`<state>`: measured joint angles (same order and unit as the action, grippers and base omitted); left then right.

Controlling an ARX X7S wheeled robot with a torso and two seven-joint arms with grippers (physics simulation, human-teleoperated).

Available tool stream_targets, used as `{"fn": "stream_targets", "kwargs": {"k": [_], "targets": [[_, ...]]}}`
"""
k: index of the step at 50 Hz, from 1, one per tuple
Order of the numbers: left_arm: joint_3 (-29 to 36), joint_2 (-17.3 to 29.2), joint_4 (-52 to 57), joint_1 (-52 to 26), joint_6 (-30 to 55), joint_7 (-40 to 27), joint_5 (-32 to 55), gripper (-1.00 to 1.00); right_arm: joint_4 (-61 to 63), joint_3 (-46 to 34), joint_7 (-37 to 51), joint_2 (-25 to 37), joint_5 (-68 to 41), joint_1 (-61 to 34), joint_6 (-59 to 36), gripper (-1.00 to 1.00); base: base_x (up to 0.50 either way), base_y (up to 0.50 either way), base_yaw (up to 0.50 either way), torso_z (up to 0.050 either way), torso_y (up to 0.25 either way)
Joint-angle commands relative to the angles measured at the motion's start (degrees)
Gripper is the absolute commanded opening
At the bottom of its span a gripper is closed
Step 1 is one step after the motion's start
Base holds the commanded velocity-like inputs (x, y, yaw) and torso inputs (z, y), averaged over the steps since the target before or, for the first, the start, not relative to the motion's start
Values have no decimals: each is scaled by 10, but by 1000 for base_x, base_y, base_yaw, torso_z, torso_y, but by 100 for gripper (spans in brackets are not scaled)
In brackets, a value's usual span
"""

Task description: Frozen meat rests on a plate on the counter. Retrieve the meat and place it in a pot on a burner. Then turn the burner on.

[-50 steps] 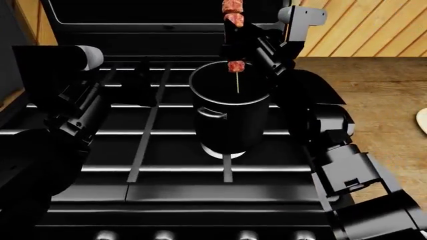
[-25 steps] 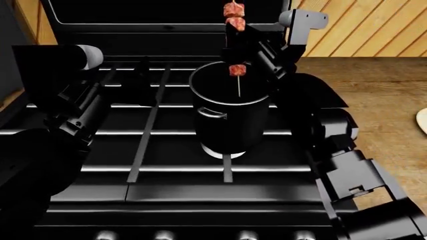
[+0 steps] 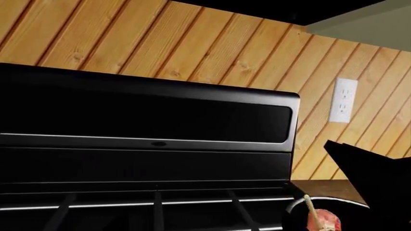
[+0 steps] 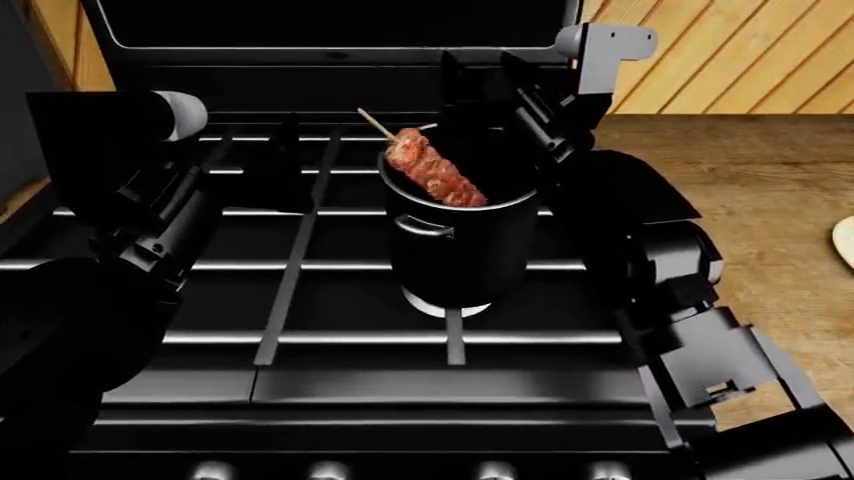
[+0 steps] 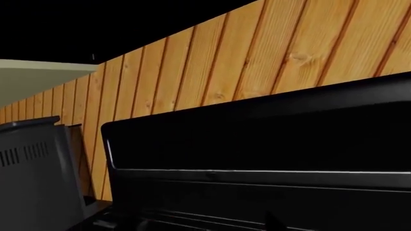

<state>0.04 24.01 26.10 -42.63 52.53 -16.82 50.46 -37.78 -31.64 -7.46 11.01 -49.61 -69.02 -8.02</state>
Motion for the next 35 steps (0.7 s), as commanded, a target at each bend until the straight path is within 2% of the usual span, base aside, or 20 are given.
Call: {"fn": "stream_targets", "kwargs": {"k": [1,9,19,35], "targets": [[0,2,0,2,-2,-1,2,100,19,-4,9,5,-4,6,-6,100,0,0,0,0,0],[5,2,-6,1,-7,1,-1,100,59,0,24,17,-12,11,-14,100,0,0,0,0,0],[12,-1,-13,4,-12,4,-4,100,167,0,76,55,-23,21,-52,100,0,0,0,0,0],[16,3,-6,10,-15,8,1,100,404,-14,241,159,-89,27,-231,100,0,0,0,0,0]]}}
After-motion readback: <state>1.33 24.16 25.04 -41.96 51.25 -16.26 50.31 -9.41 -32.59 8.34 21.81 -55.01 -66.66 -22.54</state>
